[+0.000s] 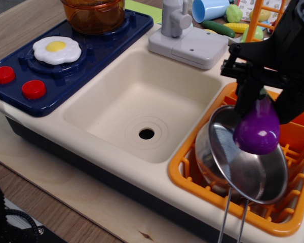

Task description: Put eggplant into pan

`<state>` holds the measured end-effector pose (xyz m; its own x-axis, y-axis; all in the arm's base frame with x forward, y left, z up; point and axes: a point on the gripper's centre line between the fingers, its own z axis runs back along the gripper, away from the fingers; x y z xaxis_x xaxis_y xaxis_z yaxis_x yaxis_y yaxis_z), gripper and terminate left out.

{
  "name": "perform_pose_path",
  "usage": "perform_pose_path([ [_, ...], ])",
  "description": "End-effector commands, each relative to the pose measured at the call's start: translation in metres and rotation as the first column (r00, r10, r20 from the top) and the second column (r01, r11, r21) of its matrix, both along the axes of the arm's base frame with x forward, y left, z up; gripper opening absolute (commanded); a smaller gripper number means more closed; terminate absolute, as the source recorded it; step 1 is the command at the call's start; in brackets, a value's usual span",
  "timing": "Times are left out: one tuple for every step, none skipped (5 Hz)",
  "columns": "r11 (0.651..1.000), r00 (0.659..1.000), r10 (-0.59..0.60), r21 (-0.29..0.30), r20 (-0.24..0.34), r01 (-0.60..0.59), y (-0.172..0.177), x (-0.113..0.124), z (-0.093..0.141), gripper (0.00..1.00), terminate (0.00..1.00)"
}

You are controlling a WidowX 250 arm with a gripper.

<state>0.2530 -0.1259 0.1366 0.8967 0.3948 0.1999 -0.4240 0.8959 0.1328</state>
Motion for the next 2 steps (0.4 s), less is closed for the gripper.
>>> perform_pose_path([
  [1.0,0.999,-0.011,-0.025,0.047,0.013,-0.0006,0.0011,0.015,1.0,0.0],
  [1.0,0.999,-0.011,-0.025,0.047,0.013,-0.0006,0.0011,0.015,1.0,1.0],
])
